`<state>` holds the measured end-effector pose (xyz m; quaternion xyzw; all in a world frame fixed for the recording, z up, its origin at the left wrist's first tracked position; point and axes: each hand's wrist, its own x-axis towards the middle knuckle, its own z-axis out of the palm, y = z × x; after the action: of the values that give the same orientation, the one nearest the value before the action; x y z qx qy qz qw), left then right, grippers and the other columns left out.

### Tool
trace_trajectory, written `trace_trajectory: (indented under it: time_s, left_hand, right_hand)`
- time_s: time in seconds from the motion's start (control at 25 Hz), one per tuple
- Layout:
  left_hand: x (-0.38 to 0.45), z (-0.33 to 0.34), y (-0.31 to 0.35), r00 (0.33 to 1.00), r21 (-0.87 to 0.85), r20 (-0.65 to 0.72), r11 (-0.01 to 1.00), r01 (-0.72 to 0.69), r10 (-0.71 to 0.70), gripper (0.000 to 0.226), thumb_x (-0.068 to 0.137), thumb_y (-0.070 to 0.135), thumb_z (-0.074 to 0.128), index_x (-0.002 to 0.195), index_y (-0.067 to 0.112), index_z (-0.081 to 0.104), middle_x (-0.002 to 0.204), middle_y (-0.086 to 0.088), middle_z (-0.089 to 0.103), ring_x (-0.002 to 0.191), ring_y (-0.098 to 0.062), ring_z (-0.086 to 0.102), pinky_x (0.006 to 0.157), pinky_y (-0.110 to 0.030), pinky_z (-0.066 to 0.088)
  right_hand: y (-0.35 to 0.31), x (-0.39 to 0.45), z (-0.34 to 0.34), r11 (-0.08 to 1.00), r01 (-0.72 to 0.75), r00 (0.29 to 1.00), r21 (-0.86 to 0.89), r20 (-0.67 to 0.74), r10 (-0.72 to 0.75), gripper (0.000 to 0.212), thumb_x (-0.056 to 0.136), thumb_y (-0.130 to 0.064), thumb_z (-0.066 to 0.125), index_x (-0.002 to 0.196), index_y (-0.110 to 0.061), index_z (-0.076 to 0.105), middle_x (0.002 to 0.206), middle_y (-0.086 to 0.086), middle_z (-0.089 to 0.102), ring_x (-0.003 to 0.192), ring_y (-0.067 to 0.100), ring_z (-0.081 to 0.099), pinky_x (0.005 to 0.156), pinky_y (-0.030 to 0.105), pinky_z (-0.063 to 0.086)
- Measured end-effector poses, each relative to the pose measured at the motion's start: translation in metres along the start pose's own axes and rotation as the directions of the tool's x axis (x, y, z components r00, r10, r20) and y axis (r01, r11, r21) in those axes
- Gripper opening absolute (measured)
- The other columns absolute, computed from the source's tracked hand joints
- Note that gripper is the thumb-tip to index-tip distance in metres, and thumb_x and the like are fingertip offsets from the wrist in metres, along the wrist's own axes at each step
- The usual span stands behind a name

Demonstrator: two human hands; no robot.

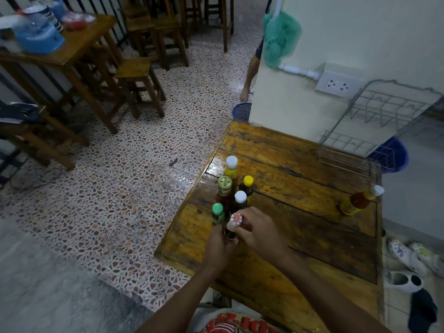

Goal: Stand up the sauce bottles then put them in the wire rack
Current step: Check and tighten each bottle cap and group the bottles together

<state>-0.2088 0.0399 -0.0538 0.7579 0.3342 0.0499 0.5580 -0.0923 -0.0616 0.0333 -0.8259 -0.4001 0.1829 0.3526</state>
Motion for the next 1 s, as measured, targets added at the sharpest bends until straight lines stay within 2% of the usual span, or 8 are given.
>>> trace_trajectory:
  time_s: [0.08, 0.16, 0.32, 0.56, 0.72, 0.88, 0.96, 1.0]
  left_hand:
    - [0.001, 0.002, -0.002, 0.999, -0.014, -0.042, 1.000, 0.015, -0.015, 0.040, 0.094, 0.010, 0.073, 0.130, 0.011, 0.056, 0.122, -0.005, 0.057, 0.110, -0.018, 0.062, 0.087, -0.029, 0.056]
    - [0.005, 0.004, -0.002, 0.998, -0.037, -0.065, 0.999, 0.023, -0.025, 0.041, 0.093, 0.011, 0.074, 0.129, 0.009, 0.055, 0.120, -0.006, 0.058, 0.110, -0.020, 0.062, 0.087, -0.033, 0.057]
    - [0.014, 0.007, -0.003, 0.991, -0.031, -0.104, 0.997, 0.076, -0.079, 0.045, 0.090, 0.011, 0.078, 0.128, 0.006, 0.055, 0.120, -0.012, 0.057, 0.111, -0.025, 0.060, 0.090, -0.045, 0.056]
    - [0.017, 0.012, -0.005, 0.983, -0.059, -0.136, 0.992, 0.113, -0.120, 0.048, 0.090, 0.014, 0.079, 0.130, 0.006, 0.055, 0.123, -0.011, 0.056, 0.114, -0.027, 0.058, 0.093, -0.048, 0.055]
    - [0.019, 0.017, -0.007, 0.984, -0.102, -0.146, 0.990, 0.092, -0.107, 0.037, 0.089, 0.011, 0.079, 0.121, 0.001, 0.063, 0.115, -0.016, 0.066, 0.106, -0.033, 0.065, 0.089, -0.054, 0.055]
    - [0.015, 0.030, -0.012, 0.984, -0.058, -0.124, 0.991, 0.117, -0.124, 0.013, 0.088, 0.005, 0.076, 0.100, 0.003, 0.073, 0.094, -0.013, 0.075, 0.088, -0.031, 0.071, 0.075, -0.050, 0.057]
    - [0.008, 0.048, -0.014, 0.978, 0.054, -0.047, 0.978, 0.203, -0.201, 0.015, 0.091, 0.010, 0.073, 0.102, 0.001, 0.068, 0.098, -0.015, 0.071, 0.092, -0.034, 0.068, 0.081, -0.050, 0.057]
    - [0.004, 0.059, -0.012, 0.965, 0.114, -0.009, 0.958, 0.262, -0.262, 0.026, 0.092, 0.017, 0.072, 0.109, -0.001, 0.064, 0.106, -0.016, 0.067, 0.098, -0.034, 0.065, 0.087, -0.045, 0.055]
  right_hand:
    - [-0.001, 0.004, 0.005, 1.000, 0.006, 1.000, -0.019, -0.014, -0.006, 0.027, 0.087, -0.034, 0.076, 0.110, -0.023, 0.068, 0.101, -0.012, 0.057, 0.088, 0.003, 0.055, 0.073, 0.015, 0.044]
    - [-0.002, 0.007, 0.008, 1.000, 0.009, 1.000, -0.029, -0.021, -0.009, 0.028, 0.088, -0.033, 0.075, 0.113, -0.023, 0.068, 0.102, -0.012, 0.058, 0.090, 0.003, 0.054, 0.074, 0.009, 0.040]
    - [0.000, 0.010, 0.011, 0.999, -0.022, 1.000, -0.041, -0.017, 0.021, 0.032, 0.089, -0.034, 0.073, 0.118, -0.024, 0.066, 0.109, -0.009, 0.062, 0.097, 0.006, 0.059, 0.079, 0.020, 0.049]
    - [0.003, 0.006, 0.018, 0.999, -0.030, 0.999, -0.025, -0.042, 0.029, 0.023, 0.093, -0.041, 0.065, 0.112, -0.031, 0.058, 0.105, -0.011, 0.064, 0.091, 0.006, 0.063, 0.074, 0.033, 0.056]
    - [0.010, 0.004, 0.017, 1.000, 0.006, 1.000, 0.002, -0.028, -0.006, 0.023, 0.094, -0.039, 0.063, 0.114, -0.029, 0.057, 0.107, -0.010, 0.066, 0.094, 0.006, 0.065, 0.074, 0.035, 0.057]
    - [0.020, -0.003, 0.004, 1.000, 0.000, 1.000, -0.002, -0.024, 0.000, 0.035, 0.091, -0.029, 0.068, 0.124, -0.026, 0.057, 0.117, -0.007, 0.067, 0.103, 0.007, 0.065, 0.082, 0.032, 0.057]
    - [0.034, -0.011, -0.011, 1.000, -0.027, 0.997, -0.013, -0.069, 0.026, 0.037, 0.091, -0.029, 0.069, 0.127, -0.027, 0.056, 0.117, -0.009, 0.066, 0.101, 0.003, 0.064, 0.081, 0.027, 0.057]
    - [0.044, -0.016, -0.024, 0.999, -0.041, 0.995, -0.024, -0.097, 0.039, 0.037, 0.092, -0.031, 0.068, 0.127, -0.029, 0.056, 0.116, -0.012, 0.066, 0.099, 0.001, 0.063, 0.079, 0.024, 0.057]
